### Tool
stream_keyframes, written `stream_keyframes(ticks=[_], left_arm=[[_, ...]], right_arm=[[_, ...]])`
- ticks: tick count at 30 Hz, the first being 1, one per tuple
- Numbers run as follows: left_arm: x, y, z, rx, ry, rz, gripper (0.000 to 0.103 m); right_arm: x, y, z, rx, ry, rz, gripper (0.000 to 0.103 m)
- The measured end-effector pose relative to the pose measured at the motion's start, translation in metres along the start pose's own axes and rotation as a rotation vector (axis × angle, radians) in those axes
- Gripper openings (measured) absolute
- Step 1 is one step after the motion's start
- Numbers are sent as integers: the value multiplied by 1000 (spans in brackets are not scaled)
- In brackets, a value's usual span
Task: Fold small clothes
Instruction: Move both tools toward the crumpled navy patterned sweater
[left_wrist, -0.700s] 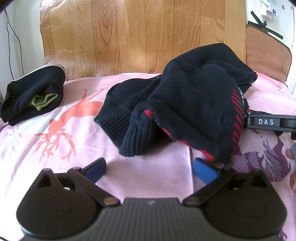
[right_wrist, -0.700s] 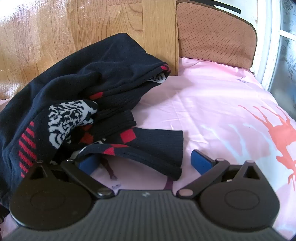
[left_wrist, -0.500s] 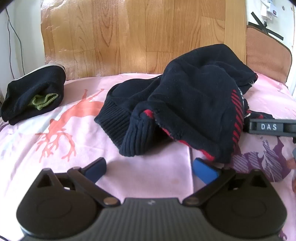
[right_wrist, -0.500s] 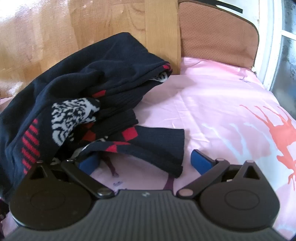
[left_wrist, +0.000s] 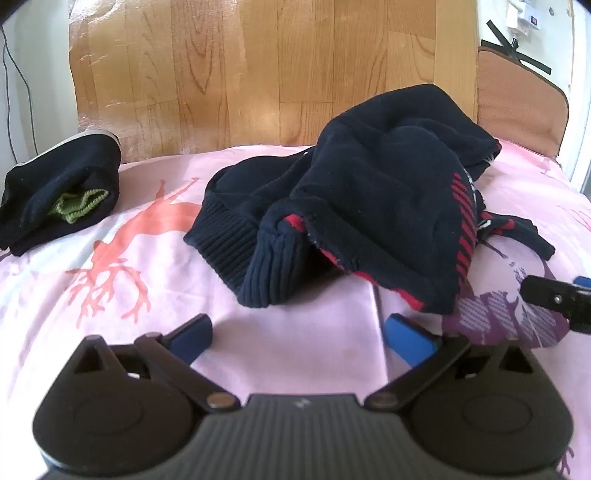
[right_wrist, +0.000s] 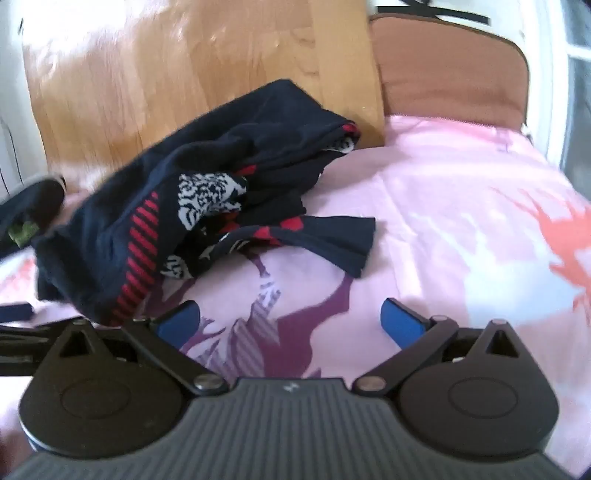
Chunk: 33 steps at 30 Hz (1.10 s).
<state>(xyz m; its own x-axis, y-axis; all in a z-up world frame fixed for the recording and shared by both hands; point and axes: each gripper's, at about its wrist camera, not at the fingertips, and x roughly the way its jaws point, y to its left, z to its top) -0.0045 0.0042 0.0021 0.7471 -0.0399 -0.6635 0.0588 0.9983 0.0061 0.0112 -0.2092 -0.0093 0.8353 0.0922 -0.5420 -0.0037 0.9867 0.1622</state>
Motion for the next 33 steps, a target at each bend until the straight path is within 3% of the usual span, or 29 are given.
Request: stream_keyframes(ticks=[4, 10, 15, 23, 33], left_arm=[[-2, 2, -1, -8, -8, -2, 103], [-5, 1, -1, -9, -25, 14, 103], [-11, 1, -2, -20, -61, 80, 103], [-24, 13, -9, -122, 52, 126, 102], [-57, 2, -9, -91, 26, 128, 102]], right_arm=[[-8, 13, -6, -13, -3, -36, 103], [-7, 31, -11, -102, 9, -12, 103], [-7, 18, -11, -16, -10, 1, 103], [-10, 12, -11, 24, -27, 13, 103], [-11, 11, -11, 36, -29, 20, 103]])
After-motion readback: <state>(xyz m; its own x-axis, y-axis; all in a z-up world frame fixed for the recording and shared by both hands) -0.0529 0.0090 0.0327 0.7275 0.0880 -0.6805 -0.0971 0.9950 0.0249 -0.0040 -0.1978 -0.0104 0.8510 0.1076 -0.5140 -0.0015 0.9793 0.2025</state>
